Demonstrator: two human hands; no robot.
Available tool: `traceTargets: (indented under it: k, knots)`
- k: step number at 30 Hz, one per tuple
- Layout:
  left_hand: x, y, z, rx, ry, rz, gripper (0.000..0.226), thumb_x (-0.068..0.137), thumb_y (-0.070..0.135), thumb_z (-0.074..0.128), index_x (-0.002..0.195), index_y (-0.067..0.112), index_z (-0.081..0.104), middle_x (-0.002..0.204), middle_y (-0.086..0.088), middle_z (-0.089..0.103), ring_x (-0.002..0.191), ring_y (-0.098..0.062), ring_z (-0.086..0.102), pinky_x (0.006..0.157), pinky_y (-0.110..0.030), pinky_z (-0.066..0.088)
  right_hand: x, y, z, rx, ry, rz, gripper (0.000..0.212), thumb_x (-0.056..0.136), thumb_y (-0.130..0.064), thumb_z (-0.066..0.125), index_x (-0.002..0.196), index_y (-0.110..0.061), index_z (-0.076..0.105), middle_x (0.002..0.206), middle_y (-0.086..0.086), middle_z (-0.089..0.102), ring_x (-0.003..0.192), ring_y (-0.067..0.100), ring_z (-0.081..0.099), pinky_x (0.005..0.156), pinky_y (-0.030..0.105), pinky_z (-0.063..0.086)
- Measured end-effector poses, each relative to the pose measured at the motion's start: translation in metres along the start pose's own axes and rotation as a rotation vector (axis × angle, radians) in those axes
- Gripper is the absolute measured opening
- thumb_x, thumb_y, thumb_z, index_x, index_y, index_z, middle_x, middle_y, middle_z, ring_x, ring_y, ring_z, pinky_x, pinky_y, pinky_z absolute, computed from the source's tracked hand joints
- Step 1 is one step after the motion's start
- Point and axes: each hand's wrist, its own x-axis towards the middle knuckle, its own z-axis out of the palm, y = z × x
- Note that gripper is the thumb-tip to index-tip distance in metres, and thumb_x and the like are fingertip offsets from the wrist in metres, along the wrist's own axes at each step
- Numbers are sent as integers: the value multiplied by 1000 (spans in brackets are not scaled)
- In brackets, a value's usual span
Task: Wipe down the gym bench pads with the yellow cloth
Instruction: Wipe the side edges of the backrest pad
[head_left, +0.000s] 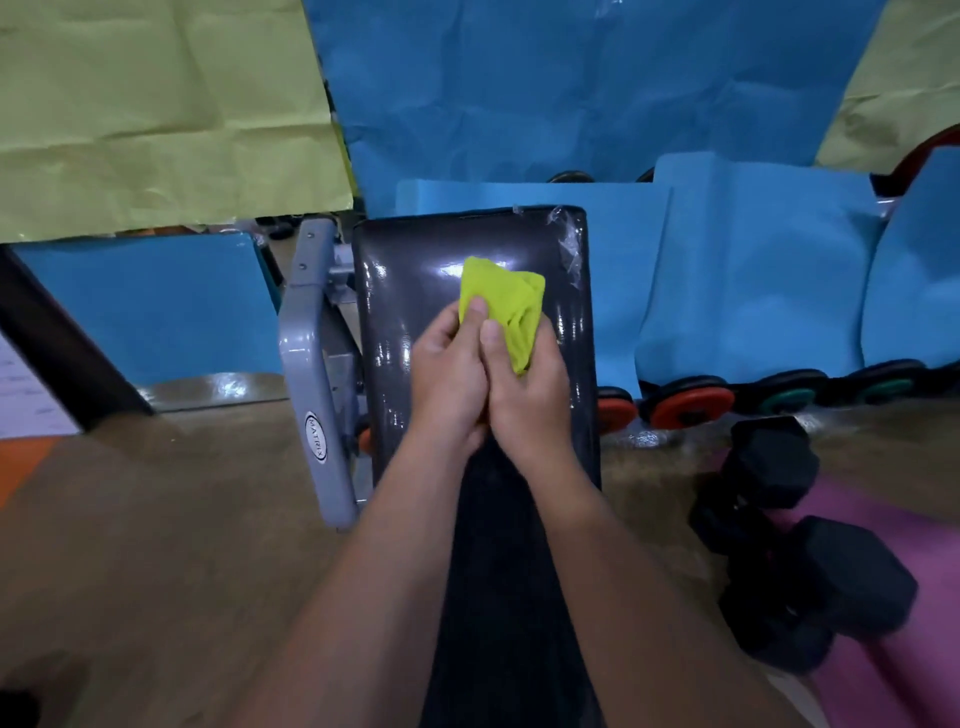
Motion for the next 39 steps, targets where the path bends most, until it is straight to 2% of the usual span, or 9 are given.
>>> traceTargets:
  k: [3, 7, 11, 14, 17, 23, 26, 33, 39]
  knots:
    - [-17, -12, 11, 73, 4, 32, 16, 102, 16, 59, 91, 13, 71, 77, 0, 73, 68, -10, 65, 65, -26, 56, 3, 7, -49, 51, 4, 114, 15, 101, -26, 60, 89, -23, 69, 81, -7, 72, 74, 12, 65, 72, 38, 56]
    - [-40, -29, 18, 418, -103, 92, 6, 96, 20, 68, 101, 18, 70, 88, 6, 75, 77, -3, 68, 69, -18, 53, -9, 10, -107, 218, -78, 323, 15, 104, -14, 58, 97, -14, 71, 89, 11, 78, 81, 26, 74, 80, 46, 62]
    - [-72, -49, 24, 576, -128, -112, 83, 64, 68, 78, 132, 25, 58, 109, 8, 73, 98, -9, 71, 87, -36, 59, -30, 13, -149, 275, -66, 412, 12, 102, -6, 57, 105, -8, 69, 95, 13, 77, 85, 24, 74, 80, 43, 62]
    - [-98, -74, 29, 527, -340, -277, 50, 77, 50, 82, 114, 19, 69, 97, -2, 78, 90, -18, 75, 83, -50, 62, -49, 21, -181, 237, -107, 474, 17, 101, -1, 56, 107, -9, 69, 96, 10, 77, 86, 22, 73, 81, 39, 61]
    - [-117, -112, 36, 552, -336, -340, 22, 87, 28, 79, 103, 14, 72, 89, -4, 79, 82, -20, 75, 77, -44, 63, -65, 43, -216, 119, -112, 554, 15, 101, -7, 58, 104, -13, 72, 99, 7, 77, 92, 21, 74, 81, 37, 61]
    - [-175, -236, 33, 725, -277, -394, 13, 90, 25, 74, 90, 14, 67, 75, 0, 68, 70, -19, 65, 63, -28, 51, -126, 151, -271, -228, -80, 735, 25, 94, -8, 63, 70, -15, 63, 72, 6, 63, 72, 21, 58, 68, 36, 47]
    - [-207, -304, 22, 812, -262, -442, 16, 91, 27, 71, 80, 22, 60, 67, 9, 57, 65, -13, 57, 56, -26, 41, -171, 209, -290, -254, -61, 791, 21, 95, -3, 60, 77, -14, 63, 72, 2, 57, 67, 15, 52, 63, 30, 42]
    - [-270, -454, -29, 975, -326, -588, 19, 96, 24, 65, 111, 15, 67, 98, 0, 65, 90, -19, 62, 75, -27, 43, -287, 337, -327, -336, -101, 909, 28, 93, 2, 60, 72, -16, 63, 67, -6, 59, 52, -7, 51, 52, 11, 42]
    - [-347, -563, -90, 1094, -381, -732, 29, 98, 21, 61, 126, 11, 62, 121, -8, 66, 108, -28, 64, 81, -28, 47, -412, 440, -355, -440, -191, 1047, 25, 92, -3, 66, 74, -21, 65, 69, -6, 61, 62, 5, 56, 63, 23, 48]
